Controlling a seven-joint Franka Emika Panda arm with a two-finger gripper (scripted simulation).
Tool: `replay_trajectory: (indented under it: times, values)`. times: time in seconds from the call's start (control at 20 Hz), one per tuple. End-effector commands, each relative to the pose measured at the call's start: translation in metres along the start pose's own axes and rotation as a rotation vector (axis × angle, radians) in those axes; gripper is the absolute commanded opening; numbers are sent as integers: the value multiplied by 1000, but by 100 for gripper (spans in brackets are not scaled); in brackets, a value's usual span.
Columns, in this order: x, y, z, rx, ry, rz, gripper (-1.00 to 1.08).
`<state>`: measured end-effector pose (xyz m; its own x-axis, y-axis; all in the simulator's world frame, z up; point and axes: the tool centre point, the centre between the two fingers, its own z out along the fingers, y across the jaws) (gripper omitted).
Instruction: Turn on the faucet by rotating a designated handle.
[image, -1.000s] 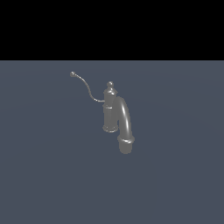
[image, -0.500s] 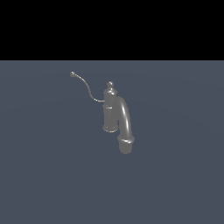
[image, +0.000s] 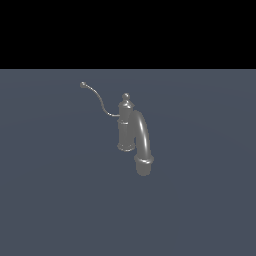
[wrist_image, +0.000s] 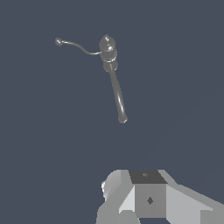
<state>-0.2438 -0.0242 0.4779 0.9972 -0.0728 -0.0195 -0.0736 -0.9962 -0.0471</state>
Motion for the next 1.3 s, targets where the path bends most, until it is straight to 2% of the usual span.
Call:
replay_trajectory:
  times: [0.0,0.35,0.75,1.25]
  values:
    - [6,-2,2,9,-2,19,-100]
    - [33,-11,10,44,-13,111,-100]
    - [79,-29,29,87,-40,280,-100]
    - [136,-56,65,106,-77,518,-100]
